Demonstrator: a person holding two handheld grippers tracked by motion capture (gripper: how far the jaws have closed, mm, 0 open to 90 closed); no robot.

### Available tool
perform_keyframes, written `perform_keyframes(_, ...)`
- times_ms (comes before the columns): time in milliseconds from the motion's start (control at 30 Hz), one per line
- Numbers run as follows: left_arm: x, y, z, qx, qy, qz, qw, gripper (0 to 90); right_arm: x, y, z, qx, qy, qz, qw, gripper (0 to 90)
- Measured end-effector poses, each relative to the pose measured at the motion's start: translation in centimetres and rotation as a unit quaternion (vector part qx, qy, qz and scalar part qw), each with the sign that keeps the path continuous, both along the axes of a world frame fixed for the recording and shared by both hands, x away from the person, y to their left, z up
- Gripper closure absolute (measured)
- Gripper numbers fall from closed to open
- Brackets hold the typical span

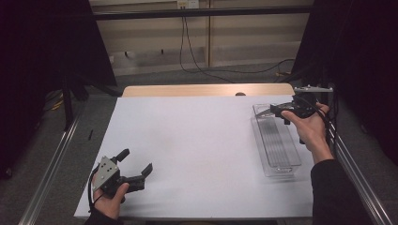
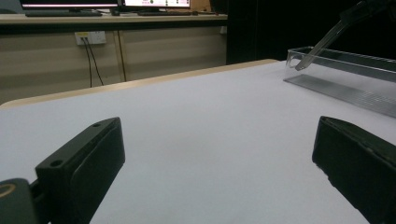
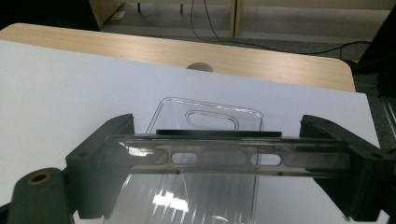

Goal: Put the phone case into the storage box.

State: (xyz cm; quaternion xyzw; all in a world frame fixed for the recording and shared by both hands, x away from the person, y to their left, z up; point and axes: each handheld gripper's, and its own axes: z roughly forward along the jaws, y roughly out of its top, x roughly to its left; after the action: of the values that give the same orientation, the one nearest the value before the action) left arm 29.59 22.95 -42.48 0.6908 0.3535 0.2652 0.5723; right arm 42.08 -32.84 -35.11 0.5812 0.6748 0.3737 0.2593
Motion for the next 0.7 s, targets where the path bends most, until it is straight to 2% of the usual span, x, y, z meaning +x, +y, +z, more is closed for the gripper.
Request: perform_keyframes(700,0.1,0.1,-0.1,0.002,0.006,0.001,1.0000,2.2,1.6,1.8,-0.7,-0.023,0.024,-0.040,0.9986,11.6)
